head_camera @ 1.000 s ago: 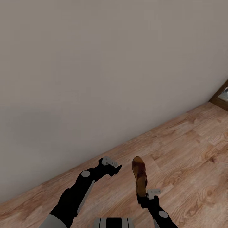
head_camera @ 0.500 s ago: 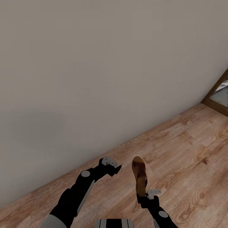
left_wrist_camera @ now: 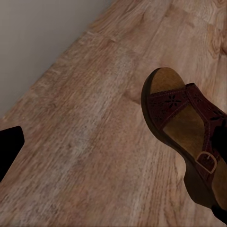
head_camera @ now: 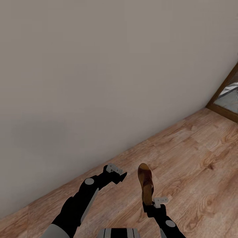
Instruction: Pick up the two gym shoes and the two sandals from the corridor floor and place them onto the hallstand (shoe rack) in the corridor, making sure they are on the rack and not on the floor. Arrange them so the two gym shoes are next to each other and the two sandals are next to each other.
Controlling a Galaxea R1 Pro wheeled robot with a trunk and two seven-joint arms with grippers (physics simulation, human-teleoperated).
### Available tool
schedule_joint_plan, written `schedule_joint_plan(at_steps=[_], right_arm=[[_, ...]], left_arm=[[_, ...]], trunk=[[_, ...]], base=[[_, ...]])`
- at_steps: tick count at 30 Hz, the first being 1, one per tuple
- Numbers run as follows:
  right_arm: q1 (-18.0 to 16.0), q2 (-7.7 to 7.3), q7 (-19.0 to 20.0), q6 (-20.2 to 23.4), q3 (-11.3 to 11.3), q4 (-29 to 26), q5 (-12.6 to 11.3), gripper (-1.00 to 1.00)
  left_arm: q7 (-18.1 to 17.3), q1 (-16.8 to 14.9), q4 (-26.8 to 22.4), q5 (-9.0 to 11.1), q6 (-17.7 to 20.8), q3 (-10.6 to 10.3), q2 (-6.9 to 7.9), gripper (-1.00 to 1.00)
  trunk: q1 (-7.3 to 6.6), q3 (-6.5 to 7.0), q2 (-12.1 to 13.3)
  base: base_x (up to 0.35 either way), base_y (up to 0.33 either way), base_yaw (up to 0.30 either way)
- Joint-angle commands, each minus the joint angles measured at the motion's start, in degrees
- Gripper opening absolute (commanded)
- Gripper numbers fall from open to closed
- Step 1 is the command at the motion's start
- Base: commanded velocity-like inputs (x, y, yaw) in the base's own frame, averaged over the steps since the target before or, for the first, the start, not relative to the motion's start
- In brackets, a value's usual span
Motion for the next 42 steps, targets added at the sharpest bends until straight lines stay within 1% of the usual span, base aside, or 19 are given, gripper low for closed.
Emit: schedule_joint_plan(at_steps=[1,8,26,29,42], right_arm=[[0.0,0.0,0.0,-0.2,0.0,0.0,-0.2,-1.0],[0.0,0.0,0.0,-0.2,0.0,0.0,-0.2,-1.0],[-0.1,0.0,0.0,-0.2,0.0,0.0,-0.2,-1.0],[0.0,0.0,0.0,-0.2,0.0,0.0,-0.2,-1.0],[0.0,0.0,0.0,-0.2,0.0,0.0,-0.2,-1.0]], left_arm=[[-0.2,0.0,-0.1,-0.1,0.3,0.1,-0.02,1.0],[-0.2,0.0,-0.1,-0.1,0.3,0.1,-0.02,1.0],[-0.2,0.0,-0.1,-0.1,0.3,0.1,-0.02,1.0],[-0.2,0.0,-0.1,-0.1,0.3,0.1,-0.02,1.0],[-0.2,0.0,-0.1,-0.1,0.3,0.1,-0.02,1.0]], trunk=[[0.22,-0.13,-0.4],[1.75,-0.73,-3.2],[1.75,0.95,-3.2],[2.41,0.69,-4.4],[2.41,1.9,-4.4]], base=[[0.0,0.0,-0.073],[0.0,0.0,-0.073],[0.0,0.0,-0.073],[0.0,0.0,-0.073],[0.0,0.0,-0.073]])
